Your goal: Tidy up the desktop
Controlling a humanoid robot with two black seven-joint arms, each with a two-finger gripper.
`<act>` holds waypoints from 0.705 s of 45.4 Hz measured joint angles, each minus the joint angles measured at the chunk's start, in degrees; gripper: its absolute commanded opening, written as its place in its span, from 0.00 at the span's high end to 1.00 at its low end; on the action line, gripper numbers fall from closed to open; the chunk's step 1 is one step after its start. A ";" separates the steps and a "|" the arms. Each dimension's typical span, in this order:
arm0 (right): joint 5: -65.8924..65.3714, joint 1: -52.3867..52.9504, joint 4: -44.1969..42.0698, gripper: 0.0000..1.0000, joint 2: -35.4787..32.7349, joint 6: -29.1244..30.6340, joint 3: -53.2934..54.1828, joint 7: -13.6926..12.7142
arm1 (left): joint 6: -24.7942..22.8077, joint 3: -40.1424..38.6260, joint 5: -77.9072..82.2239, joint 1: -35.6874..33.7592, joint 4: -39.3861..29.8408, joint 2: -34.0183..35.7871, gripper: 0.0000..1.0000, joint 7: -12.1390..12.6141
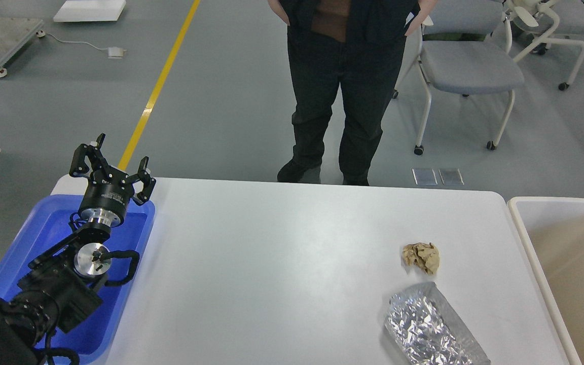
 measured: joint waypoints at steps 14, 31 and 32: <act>3.47 -4.60 -8.14 1.00 8.53 -4.42 8.01 -6.73 | 0.02 0.01 -0.02 -0.01 0.04 0.03 0.00 0.00; 4.38 -6.45 -12.51 0.00 12.85 -5.79 13.31 -9.93 | 0.02 -0.02 0.00 0.00 0.01 0.00 0.00 0.00; 4.39 -6.48 -12.57 0.00 12.92 -5.79 13.46 -9.98 | 0.02 -0.02 0.00 0.01 0.01 0.00 0.00 0.00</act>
